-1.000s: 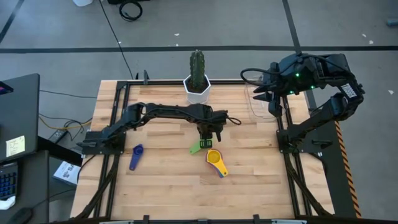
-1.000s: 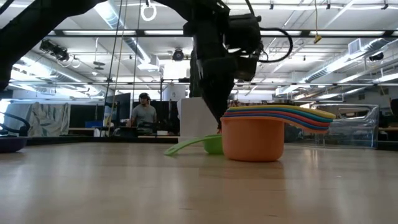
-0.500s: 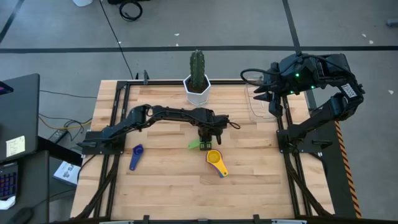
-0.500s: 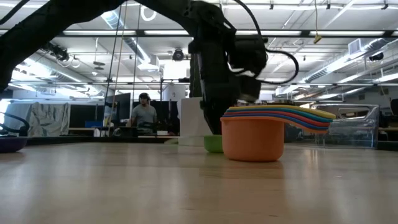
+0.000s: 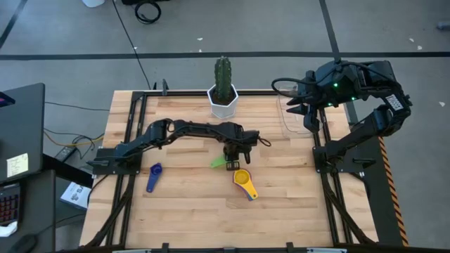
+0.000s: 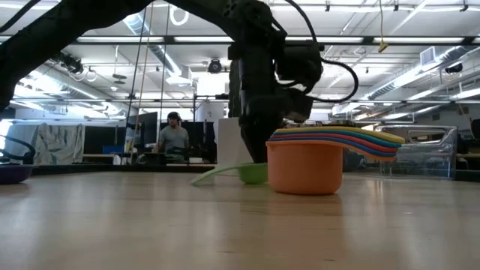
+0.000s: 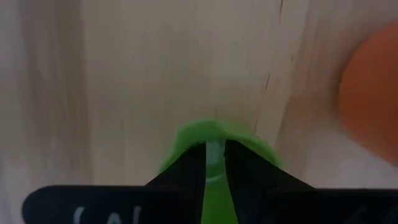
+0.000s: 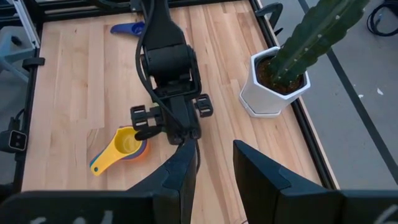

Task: Nest measuring cups in basket
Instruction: Stack the green measuring cup on top of the yellow measuring cups

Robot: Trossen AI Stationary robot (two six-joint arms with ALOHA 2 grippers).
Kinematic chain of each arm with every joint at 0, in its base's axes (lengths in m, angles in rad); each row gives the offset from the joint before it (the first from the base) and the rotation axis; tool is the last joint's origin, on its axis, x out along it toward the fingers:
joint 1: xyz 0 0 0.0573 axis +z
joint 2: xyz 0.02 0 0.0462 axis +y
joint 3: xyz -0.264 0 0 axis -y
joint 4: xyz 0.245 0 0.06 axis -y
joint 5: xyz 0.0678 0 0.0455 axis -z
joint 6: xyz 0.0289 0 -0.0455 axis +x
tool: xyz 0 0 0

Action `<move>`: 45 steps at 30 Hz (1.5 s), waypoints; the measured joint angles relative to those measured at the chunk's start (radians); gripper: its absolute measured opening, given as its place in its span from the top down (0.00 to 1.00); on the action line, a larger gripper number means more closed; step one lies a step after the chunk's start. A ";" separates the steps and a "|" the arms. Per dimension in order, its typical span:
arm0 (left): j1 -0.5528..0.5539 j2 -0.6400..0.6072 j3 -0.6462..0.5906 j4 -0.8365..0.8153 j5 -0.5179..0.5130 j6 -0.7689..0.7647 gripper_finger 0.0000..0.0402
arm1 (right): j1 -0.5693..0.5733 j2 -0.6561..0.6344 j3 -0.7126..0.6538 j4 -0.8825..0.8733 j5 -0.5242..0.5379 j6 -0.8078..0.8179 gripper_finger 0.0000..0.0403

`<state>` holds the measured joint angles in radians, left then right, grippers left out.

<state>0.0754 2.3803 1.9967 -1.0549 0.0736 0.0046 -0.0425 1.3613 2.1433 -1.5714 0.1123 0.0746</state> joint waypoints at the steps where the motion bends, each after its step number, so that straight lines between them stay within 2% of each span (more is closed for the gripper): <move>1: 0.000 0.000 0.013 -0.004 0.000 -0.015 0.84 | 0.000 0.000 0.000 0.000 0.000 0.000 0.72; 4: 0.001 -0.001 0.067 -0.071 -0.001 -0.038 0.84 | 0.000 0.000 0.000 0.000 0.000 0.000 0.72; 9: 0.001 -0.005 0.125 -0.086 -0.007 -0.019 0.84 | 0.000 0.000 0.000 0.000 0.000 0.000 0.72; 14: 0.003 -0.005 0.126 -0.103 -0.094 -0.007 0.84 | 0.000 0.000 0.000 0.000 0.000 0.000 0.72; 18: 0.009 -0.005 0.123 -0.133 -0.131 0.059 0.84 | 0.000 0.000 0.000 0.000 0.000 0.000 0.72; 21: 0.022 -0.005 0.123 -0.133 -0.111 0.067 0.83 | 0.000 0.000 0.000 0.000 0.000 0.000 0.72; 26: 0.048 -0.005 0.123 -0.135 0.005 0.086 0.83 | 0.000 0.000 0.000 0.000 0.000 0.000 0.72; 45: 0.065 -0.005 0.123 -0.140 0.012 0.165 0.83 | 0.000 0.000 0.000 0.000 -0.001 -0.013 0.72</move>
<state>0.1402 2.3753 2.1201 -1.1946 0.0858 0.1696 -0.0425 1.3613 2.1433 -1.5711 0.1116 0.0613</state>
